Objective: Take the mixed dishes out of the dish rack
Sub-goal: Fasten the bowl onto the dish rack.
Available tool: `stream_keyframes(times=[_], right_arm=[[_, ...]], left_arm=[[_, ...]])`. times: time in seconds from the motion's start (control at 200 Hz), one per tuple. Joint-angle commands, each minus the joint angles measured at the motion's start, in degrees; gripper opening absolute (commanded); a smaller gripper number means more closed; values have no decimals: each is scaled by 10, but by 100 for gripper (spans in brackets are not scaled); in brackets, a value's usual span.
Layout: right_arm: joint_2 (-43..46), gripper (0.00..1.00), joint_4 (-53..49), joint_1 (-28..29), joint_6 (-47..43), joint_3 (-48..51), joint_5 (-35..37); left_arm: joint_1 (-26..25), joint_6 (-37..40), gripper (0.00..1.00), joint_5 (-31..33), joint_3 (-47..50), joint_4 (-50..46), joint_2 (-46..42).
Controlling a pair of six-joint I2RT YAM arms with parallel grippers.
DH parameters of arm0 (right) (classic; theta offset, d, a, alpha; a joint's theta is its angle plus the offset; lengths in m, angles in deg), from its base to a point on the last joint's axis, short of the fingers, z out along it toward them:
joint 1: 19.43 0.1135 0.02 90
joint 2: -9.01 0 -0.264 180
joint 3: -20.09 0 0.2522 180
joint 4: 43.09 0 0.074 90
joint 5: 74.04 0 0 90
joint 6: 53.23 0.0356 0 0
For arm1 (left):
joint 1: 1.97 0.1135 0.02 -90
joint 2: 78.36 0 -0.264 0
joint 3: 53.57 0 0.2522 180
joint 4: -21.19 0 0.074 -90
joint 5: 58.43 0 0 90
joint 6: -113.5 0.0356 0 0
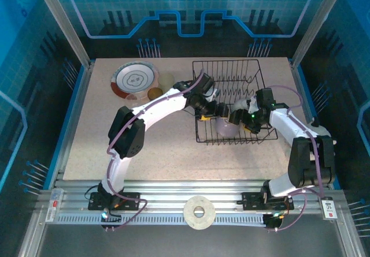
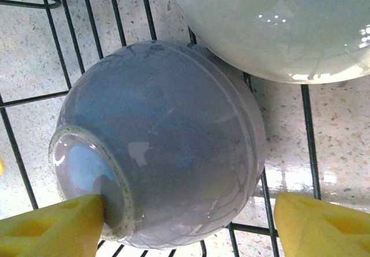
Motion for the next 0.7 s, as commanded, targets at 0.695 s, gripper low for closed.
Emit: stream_keyframes(times=[0.695], right_arm=[[-25,49,85,-80,37,131,-37]], left_arm=[[10,8,99,16,-121,-84,104]])
